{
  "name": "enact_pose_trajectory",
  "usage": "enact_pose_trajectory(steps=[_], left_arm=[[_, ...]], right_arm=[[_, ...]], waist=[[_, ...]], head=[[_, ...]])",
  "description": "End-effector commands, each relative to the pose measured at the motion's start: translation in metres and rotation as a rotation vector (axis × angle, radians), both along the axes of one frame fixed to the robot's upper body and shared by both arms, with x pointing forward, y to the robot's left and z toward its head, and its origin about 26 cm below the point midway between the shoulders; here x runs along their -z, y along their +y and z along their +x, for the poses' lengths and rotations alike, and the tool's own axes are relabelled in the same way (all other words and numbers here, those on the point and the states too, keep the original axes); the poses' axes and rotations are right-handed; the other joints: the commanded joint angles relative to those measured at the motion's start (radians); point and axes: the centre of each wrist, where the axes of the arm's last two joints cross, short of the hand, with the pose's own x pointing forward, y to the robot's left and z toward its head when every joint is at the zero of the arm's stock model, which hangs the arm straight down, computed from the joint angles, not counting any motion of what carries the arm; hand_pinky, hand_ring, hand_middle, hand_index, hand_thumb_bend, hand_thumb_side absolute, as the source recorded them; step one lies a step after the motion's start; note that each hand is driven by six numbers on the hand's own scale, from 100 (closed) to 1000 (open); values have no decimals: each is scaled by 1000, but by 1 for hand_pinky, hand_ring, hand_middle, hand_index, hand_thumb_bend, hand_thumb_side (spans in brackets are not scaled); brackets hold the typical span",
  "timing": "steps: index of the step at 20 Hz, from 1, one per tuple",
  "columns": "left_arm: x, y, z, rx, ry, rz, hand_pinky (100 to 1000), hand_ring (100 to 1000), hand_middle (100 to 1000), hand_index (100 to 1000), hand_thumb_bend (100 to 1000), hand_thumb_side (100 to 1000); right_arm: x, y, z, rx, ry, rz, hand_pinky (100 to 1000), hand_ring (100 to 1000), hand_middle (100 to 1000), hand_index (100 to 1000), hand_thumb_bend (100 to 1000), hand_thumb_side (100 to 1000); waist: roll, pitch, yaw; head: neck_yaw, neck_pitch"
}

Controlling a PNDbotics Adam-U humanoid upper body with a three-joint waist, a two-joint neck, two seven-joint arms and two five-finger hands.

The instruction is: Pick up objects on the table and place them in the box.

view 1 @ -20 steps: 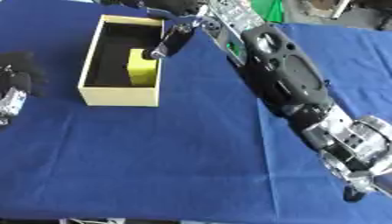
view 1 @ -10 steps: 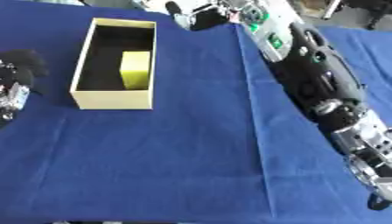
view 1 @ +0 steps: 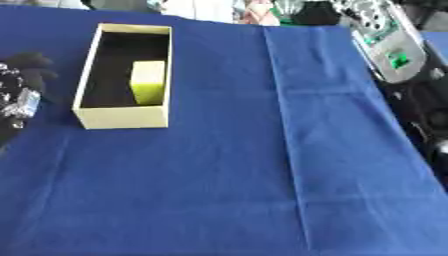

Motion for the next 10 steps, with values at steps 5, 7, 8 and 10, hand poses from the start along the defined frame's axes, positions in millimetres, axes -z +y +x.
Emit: enact_pose_trajectory(steps=[5, 7, 8, 10], left_arm=[[-9, 7, 0, -57, -15, 1, 590, 792, 773, 849, 100, 368], [-9, 8, 0, -68, -11, -3, 590, 793, 774, 850, 100, 363], [-8, 8, 0, -72, -9, -5, 590, 793, 774, 850, 100, 362], [-7, 9, -1, -82, -4, -8, 591, 795, 774, 850, 100, 357]], right_arm=[[-1, -36, -35, 78, -55, 169, 748, 805, 770, 893, 100, 152], [8, -42, -44, 95, -52, 195, 750, 816, 771, 893, 100, 151], [12, -44, -48, 104, -50, 205, 750, 818, 771, 894, 100, 152], [19, -49, -55, 124, -43, 226, 750, 824, 773, 894, 100, 151]], waist=[[15, -9, -19], [18, -8, -27], [19, -7, -30], [24, -7, -35]], head=[[16, -12], [19, -13], [20, -14], [27, -16]])
